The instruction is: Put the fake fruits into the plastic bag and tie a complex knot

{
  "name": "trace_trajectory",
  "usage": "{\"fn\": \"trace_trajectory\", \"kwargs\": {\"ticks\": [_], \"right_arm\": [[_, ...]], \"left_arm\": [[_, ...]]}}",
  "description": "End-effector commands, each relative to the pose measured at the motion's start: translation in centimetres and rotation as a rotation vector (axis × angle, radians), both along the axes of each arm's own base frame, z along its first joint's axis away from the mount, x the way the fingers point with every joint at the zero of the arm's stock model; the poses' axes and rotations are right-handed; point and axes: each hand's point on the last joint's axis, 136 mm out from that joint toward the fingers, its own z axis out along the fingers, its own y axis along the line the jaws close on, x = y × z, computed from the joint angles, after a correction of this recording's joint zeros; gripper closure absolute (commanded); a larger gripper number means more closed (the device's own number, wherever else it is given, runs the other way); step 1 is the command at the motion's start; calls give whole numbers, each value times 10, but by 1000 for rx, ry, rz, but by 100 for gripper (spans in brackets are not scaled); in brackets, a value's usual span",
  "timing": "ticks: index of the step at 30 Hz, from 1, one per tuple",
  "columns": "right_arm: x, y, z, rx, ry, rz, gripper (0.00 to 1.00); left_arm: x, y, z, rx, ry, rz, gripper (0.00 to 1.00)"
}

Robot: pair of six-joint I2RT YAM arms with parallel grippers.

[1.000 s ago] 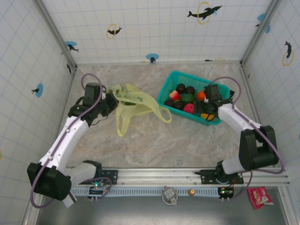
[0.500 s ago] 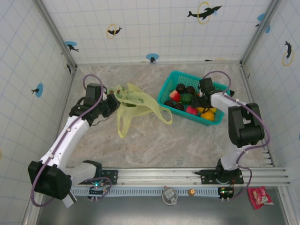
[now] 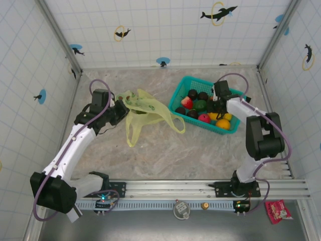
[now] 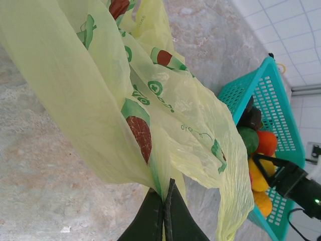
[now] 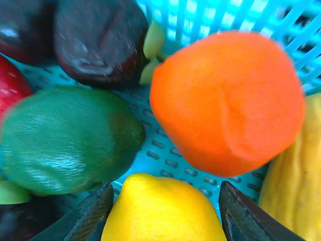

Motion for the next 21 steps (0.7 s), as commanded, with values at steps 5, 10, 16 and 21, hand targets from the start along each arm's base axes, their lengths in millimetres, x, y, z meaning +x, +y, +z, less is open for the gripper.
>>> {"fn": "trace_trajectory", "kwargs": {"ticks": [5,10,16,21], "right_arm": [[9,4,84,105,-180,-13,51],[0,43,132,333,-262,76,53],[-42,134,185,533,-307,288,55],[-103,220,196,596,-271,517,55]], "left_arm": [[4,0,0,-6,-15,-8,100],[3,-1,1,-9,-16,-11,100],[3,-1,2,-12,-18,-11,100],[2,-1,2,-10,-18,-11,100]]}}
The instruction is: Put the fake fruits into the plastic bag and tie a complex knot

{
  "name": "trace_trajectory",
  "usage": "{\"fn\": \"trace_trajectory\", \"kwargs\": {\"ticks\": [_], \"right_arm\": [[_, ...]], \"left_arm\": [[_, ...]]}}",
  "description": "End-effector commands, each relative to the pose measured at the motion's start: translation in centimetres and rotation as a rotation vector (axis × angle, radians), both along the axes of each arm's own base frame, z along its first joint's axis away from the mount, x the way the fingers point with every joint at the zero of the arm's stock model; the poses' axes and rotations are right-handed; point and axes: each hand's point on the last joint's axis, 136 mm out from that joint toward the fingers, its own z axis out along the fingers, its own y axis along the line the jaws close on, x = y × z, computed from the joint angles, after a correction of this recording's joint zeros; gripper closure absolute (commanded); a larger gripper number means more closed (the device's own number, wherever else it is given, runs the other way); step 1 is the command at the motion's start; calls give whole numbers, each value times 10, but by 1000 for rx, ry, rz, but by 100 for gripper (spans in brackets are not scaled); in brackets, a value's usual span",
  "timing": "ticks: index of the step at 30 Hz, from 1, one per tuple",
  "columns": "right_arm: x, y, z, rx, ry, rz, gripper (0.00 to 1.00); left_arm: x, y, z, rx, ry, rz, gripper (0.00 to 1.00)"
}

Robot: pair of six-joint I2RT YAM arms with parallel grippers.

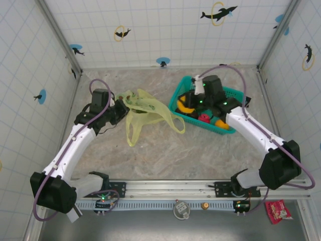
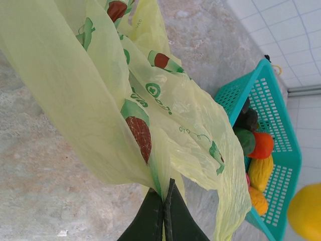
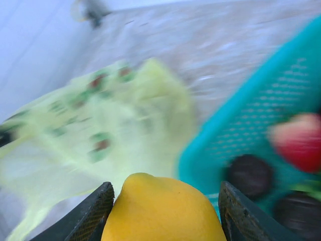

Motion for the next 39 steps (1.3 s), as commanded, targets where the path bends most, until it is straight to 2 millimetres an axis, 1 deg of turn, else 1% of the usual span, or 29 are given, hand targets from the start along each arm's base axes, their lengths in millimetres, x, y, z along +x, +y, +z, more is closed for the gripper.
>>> {"fn": "trace_trajectory", "kwargs": {"ticks": [1,3,5,6,7,9,11,13,15,18,21,23,26,28,30,32,34,36,37,38,39], "right_arm": [[-38,51,29,79,-34,138,55],[-59,73,15,42,-22,196,55],[-76,91,-3,-8,-14,232,54],[-79,95,-13,-32,-7,233,54],[-80,98,-23,-60,-4,226,54],[-74,101,-40,-106,1,197,53],[-60,102,-53,-152,-11,143,53],[-46,104,-62,-188,-25,100,53],[-34,109,-66,-207,-34,74,53],[-9,113,-73,-232,-55,14,53],[22,116,-70,-255,-92,-62,53],[41,119,-65,-253,-116,-103,53],[59,128,-56,-227,-138,-134,53],[64,143,-56,-187,-122,-126,52],[62,159,-60,-147,-94,-110,52],[55,174,-67,-107,-65,-95,52],[44,189,-79,-79,-33,-83,52],[31,197,-96,-101,-11,-65,51],[22,199,-109,-131,3,-53,47],[17,198,-121,-167,15,-52,39],[12,195,-133,-211,25,-54,29]], "left_arm": [[-1,1,0,-5,-4,-11,100],[-1,0,2,-6,-8,-11,100],[-2,1,4,-9,-14,-12,100],[-6,2,-6,-3,7,-12,100],[-7,2,-7,-2,9,-13,100],[-8,2,-7,-2,5,-16,100],[-10,2,-7,1,4,-18,100],[-11,3,-8,2,3,-22,100],[-14,2,-9,1,5,-26,100],[-19,-2,-12,-7,3,-53,100],[-24,-11,-13,-19,-16,-114,100],[-28,-17,-16,-28,-23,-161,100],[-31,-22,-21,-26,-29,-203,100],[-33,-24,-25,-21,-11,-223,100],[-35,-25,-28,-16,12,-235,100],[-33,-24,-27,-13,12,-231,100],[-29,-22,-27,-5,9,-210,100],[-25,-18,-26,-2,10,-191,100],[-24,-16,-26,3,10,-182,100],[-22,-14,-26,8,9,-174,100],[-21,-11,-26,18,10,-166,100]]}}
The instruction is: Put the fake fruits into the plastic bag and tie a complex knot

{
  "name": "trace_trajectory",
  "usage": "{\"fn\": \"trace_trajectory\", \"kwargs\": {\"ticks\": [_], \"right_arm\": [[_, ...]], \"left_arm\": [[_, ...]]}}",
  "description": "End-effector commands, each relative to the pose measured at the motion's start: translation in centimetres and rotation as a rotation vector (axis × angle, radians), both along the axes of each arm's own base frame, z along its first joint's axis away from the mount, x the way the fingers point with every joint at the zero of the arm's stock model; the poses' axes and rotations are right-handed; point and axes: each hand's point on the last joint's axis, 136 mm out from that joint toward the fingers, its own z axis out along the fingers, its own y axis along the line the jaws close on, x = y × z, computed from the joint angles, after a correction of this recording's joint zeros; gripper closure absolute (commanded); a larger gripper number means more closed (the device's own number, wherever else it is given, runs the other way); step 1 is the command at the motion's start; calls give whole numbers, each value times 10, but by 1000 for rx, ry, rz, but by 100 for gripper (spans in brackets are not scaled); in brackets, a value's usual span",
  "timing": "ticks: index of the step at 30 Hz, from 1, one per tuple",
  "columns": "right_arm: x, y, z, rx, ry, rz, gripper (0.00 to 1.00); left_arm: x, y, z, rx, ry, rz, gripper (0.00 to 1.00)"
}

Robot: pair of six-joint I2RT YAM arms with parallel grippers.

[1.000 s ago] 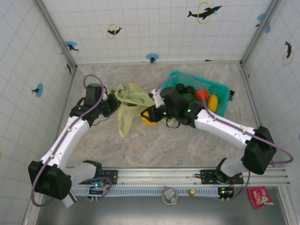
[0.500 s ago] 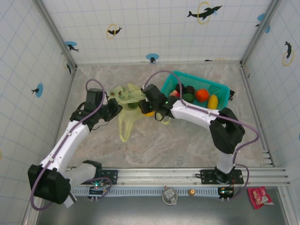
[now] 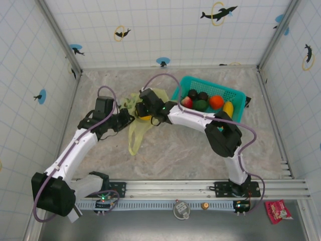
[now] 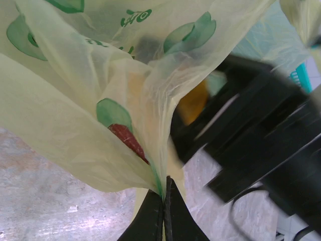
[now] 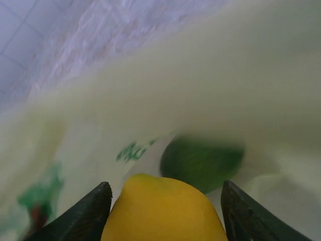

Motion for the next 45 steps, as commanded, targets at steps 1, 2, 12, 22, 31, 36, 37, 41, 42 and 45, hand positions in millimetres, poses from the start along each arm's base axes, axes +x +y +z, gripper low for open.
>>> {"fn": "trace_trajectory", "kwargs": {"ticks": [1,2,12,22,31,36,37,41,42,45], "right_arm": [[-17,0,-32,-74,47,-12,21],[-17,-6,-38,-99,55,-27,16],[15,-84,15,-182,-99,-282,13],[-62,-51,45,88,-10,137,26],[-120,-57,99,298,-29,325,33],[-130,-61,142,395,-69,400,32],[-127,-64,149,408,-75,398,31],[-115,-85,168,510,-55,381,26],[-114,-89,167,545,-13,397,26],[-101,-98,148,509,34,331,28]], "left_arm": [[7,7,8,30,-28,7,100],[7,8,8,34,-32,7,100],[-8,25,-16,183,8,-33,100],[-24,24,-37,138,69,-9,100],[-9,8,-25,-7,85,56,100],[-4,8,-20,-25,82,82,100],[-3,8,-20,-23,82,86,100],[-3,8,-17,-32,82,97,100],[-3,7,-16,-39,83,99,100],[-2,4,-11,-68,77,99,100]]}}
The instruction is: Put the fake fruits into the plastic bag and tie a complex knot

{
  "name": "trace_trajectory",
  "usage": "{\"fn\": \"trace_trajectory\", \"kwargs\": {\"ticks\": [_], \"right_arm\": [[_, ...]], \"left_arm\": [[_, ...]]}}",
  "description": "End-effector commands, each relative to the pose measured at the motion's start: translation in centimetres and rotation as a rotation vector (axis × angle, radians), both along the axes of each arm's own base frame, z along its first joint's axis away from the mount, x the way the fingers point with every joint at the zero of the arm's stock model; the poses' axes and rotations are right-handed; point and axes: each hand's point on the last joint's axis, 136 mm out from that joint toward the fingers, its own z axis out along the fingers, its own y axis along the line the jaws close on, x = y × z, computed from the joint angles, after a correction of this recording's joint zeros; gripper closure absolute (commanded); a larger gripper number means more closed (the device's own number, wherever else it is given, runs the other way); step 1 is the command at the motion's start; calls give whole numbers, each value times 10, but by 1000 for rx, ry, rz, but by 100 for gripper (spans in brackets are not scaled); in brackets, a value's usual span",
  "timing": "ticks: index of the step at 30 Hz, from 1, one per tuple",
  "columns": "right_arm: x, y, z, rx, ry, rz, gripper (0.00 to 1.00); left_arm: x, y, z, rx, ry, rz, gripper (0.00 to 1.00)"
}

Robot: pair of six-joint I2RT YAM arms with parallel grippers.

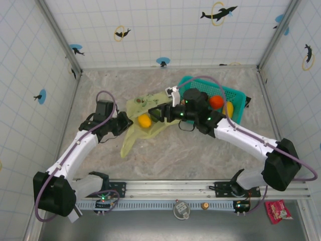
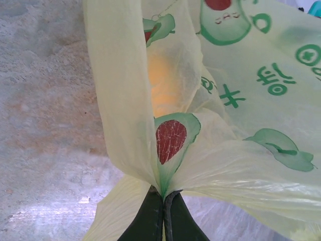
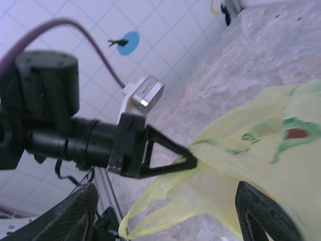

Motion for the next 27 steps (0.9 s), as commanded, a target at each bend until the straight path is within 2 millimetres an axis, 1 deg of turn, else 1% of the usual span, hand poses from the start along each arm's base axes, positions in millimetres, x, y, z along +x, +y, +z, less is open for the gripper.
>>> {"fn": "trace_trajectory", "kwargs": {"ticks": [1,5,7,9,10,14,16,17,19,22,24,26,27], "right_arm": [[-7,-2,-12,4,65,33,28],[-18,12,-35,-33,111,62,29],[-19,19,-52,-62,150,62,29],[-23,29,-60,-54,188,88,30],[-27,35,-62,-49,204,108,30],[-43,60,-57,-21,232,191,30],[-50,67,-50,7,247,234,30],[-54,70,-41,41,249,265,30],[-61,72,-21,114,245,315,30],[-64,67,15,215,217,353,30],[-60,58,40,279,195,354,30],[-48,46,57,329,185,317,30],[-38,37,65,350,185,284,31]], "left_arm": [[6,-6,16,-56,-23,13,100],[8,-11,20,-99,-28,20,100],[9,-15,21,-119,-30,19,100],[9,-19,21,-132,-30,20,100],[10,-19,23,-134,-35,24,100],[12,-20,25,-141,-43,36,100],[14,-19,26,-136,-49,41,100],[14,-18,26,-133,-51,44,100],[15,-16,25,-119,-55,47,100],[15,-12,22,-85,-54,53,100],[14,-9,20,-70,-52,57,100],[14,-9,21,-69,-53,58,100],[14,-9,20,-70,-50,59,100]]}}
